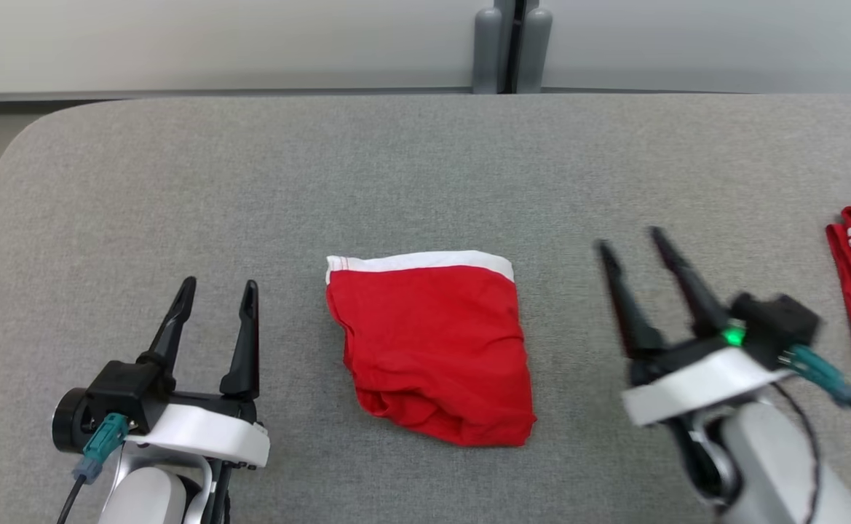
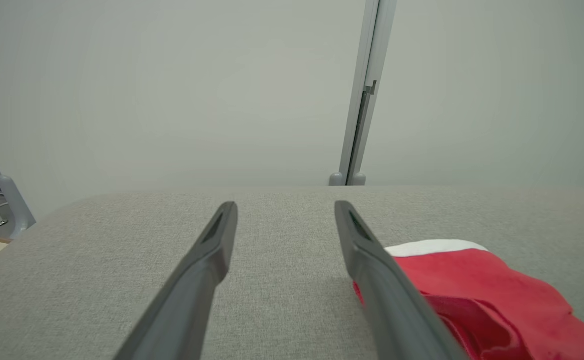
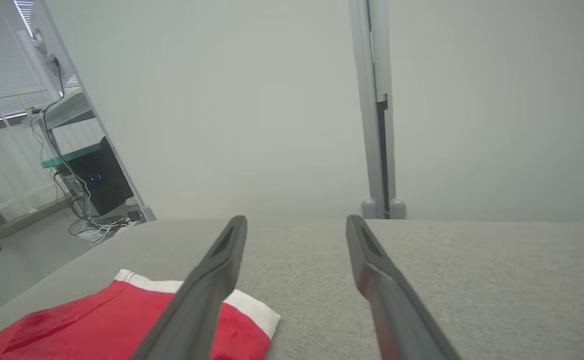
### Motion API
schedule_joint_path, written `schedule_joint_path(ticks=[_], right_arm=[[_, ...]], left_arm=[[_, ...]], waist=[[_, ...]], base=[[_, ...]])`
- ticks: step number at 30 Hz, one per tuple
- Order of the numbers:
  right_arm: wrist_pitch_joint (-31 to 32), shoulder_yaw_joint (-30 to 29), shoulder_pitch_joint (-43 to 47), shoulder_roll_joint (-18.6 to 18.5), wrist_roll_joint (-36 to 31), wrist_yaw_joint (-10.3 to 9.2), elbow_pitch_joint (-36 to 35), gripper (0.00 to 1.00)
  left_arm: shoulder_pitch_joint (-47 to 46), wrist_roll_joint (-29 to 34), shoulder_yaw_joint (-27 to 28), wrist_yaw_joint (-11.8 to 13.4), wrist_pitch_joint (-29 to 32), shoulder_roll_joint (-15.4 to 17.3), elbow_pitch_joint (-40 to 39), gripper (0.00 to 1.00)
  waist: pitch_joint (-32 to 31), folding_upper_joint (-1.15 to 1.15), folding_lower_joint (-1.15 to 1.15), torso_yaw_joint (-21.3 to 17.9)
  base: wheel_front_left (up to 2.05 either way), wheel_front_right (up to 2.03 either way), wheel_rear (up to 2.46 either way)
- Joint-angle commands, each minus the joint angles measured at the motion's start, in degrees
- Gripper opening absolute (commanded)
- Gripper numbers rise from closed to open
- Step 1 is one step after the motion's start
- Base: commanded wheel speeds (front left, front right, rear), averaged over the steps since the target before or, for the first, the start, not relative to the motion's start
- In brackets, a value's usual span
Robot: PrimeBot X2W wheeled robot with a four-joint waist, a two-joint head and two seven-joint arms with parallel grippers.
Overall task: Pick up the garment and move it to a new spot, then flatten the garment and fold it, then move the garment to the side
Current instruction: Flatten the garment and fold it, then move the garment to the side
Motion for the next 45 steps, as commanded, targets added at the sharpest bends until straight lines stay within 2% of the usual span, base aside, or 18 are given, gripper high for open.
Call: schedule_joint_path(ticks=[1,4,10,19,27,45], right_arm=[[-0.16,-4.09,3.0,-1.21,-1.44,-0.02,-0.82,1.0],[1.05,-10.85,7.51,-2.22,-3.56,-0.01,-2.56,1.0],[4.01,-16.78,13.84,-1.91,-6.15,-0.02,-6.53,1.0],[8.98,-18.53,21.96,-0.25,-8.09,-0.02,-11.86,1.0],[12.34,-19.59,26.58,-0.19,-9.15,-0.02,-16.54,1.0],[15.73,-21.37,29.05,0.58,-10.04,-0.02,-20.64,1.0]], left_arm=[[0.73,0.21,0.33,0.44,-0.27,0.72,-0.28,1.0],[1.79,0.27,0.6,0.78,-0.23,1.21,-0.44,1.0],[4.13,0.15,1.05,1.38,0.0,2.31,-0.44,1.0],[10.06,-0.85,1.23,2.15,1.56,3.61,-0.75,1.0],[14.34,-1.22,1.69,3.58,2.72,4.44,-2.71,1.0],[16.24,-0.91,0.84,5.47,4.22,5.15,-5.12,1.0]], waist=[[-0.91,0.0,0.0,-0.82],[-2.09,0.0,0.0,-1.57],[-4.64,0.0,0.0,-2.74],[-11.65,0.0,0.0,-3.85],[-14.96,0.0,0.0,-4.14],[-15.86,0.0,0.0,-3.38]], base=[[0.0,0.0,0.0],[0.0,0.0,0.0],[0.0,0.0,0.0],[0.0,0.0,0.0],[0.0,0.0,0.0],[0.0,0.0,0.0]])
